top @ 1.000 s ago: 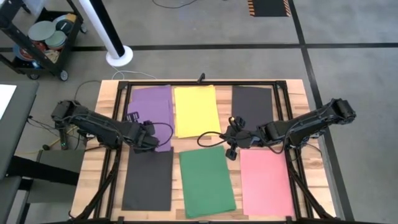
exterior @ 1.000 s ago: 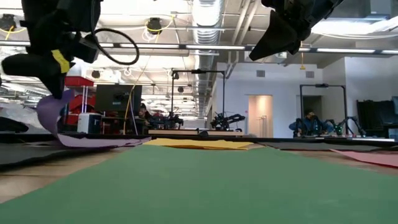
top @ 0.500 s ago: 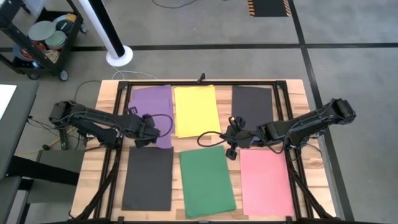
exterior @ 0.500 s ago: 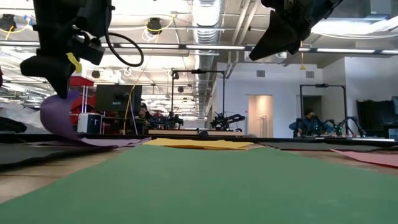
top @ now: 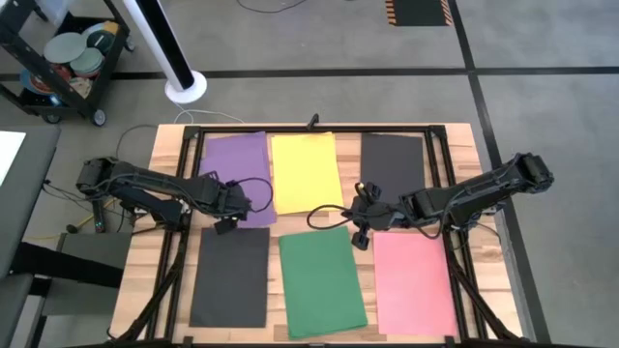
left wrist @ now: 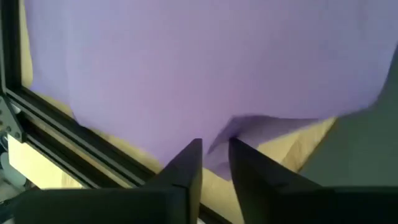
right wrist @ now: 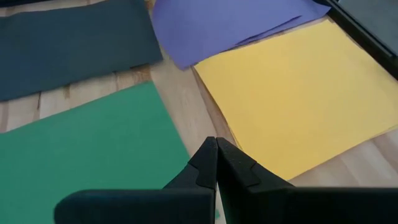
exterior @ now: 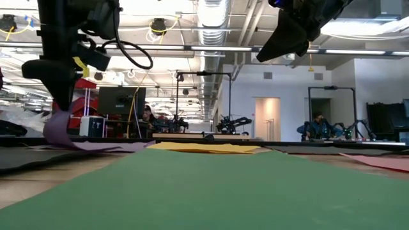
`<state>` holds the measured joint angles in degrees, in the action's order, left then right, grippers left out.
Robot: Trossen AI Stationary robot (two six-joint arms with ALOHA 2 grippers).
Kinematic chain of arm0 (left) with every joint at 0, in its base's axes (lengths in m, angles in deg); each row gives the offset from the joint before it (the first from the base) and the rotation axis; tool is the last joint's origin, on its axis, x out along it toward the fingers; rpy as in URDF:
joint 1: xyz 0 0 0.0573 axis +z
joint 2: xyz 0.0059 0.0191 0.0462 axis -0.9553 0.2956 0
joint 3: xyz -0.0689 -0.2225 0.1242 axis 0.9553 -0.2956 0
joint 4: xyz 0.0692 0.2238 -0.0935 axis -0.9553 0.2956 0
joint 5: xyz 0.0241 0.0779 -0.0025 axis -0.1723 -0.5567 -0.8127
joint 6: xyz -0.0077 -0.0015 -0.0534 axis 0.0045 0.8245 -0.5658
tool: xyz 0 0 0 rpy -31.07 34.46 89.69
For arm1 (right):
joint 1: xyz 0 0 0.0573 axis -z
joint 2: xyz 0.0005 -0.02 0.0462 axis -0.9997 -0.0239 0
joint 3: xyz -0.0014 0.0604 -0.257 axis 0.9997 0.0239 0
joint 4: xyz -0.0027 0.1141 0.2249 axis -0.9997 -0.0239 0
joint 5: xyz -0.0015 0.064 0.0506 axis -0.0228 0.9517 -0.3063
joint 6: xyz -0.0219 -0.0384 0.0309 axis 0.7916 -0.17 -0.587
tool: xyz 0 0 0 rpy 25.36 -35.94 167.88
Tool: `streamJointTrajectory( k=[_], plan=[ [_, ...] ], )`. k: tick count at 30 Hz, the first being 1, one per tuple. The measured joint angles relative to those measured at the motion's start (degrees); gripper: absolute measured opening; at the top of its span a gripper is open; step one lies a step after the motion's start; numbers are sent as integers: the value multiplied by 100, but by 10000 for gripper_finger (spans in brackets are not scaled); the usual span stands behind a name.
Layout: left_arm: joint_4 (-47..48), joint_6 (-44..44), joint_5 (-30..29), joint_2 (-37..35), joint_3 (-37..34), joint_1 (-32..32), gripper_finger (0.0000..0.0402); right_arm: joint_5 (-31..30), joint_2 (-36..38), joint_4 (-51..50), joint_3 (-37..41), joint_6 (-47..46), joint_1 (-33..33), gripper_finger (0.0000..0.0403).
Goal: Organize paper
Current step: Stack the purple paper on top of the purple paper
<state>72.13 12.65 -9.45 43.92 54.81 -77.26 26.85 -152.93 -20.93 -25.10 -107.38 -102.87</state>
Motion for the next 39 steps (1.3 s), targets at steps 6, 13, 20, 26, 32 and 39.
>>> streamJointTrajectory(
  k=[6, 13, 20, 26, 32, 39],
  plan=[
    [62, -11, 28, 0, -2, 1, 110, 0, 0, -3, 0, 0, 0, 0],
    [126, -111, 30, 0, -2, 1, 112, 29, 0, -3, 0, 0, 0, 0],
    [176, -323, 571, 0, -2, -8, 147, 131, 0, -9, 0, 0, 0, 0],
    [105, -556, 945, 0, -2, -249, 180, 131, 0, -76, 0, 2, -2, 0],
    [-86, -973, 964, 0, -2, -512, 150, 129, 0, -175, 0, 0, -2, 0],
    [-346, -1505, 1152, -4, -2, -898, 70, 129, 0, -175, 0, 4, -2, 0]
  ],
)
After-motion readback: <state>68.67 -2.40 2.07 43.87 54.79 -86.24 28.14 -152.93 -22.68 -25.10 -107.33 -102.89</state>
